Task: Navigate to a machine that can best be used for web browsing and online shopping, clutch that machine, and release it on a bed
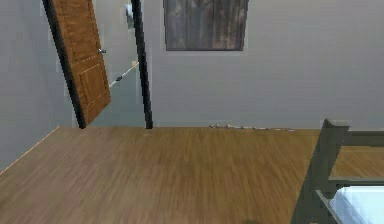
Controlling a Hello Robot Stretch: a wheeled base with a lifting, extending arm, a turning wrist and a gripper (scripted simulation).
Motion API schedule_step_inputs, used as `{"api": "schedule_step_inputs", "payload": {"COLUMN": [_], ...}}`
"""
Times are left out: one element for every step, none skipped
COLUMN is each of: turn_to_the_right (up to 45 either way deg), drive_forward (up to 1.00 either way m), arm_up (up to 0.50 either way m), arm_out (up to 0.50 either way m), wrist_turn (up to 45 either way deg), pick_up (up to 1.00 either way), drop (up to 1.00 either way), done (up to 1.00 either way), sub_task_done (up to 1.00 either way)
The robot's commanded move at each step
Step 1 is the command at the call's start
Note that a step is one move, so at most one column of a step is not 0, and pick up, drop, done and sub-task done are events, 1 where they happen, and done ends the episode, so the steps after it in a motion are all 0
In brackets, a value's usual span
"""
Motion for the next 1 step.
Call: {"api": "schedule_step_inputs", "payload": {"turn_to_the_right": [0.0], "drive_forward": [0.00], "arm_up": [0.00], "arm_out": [0.00], "wrist_turn": [0.0], "pick_up": [0.00], "drop": [0.00], "done": [1.00], "sub_task_done": [0.00]}}
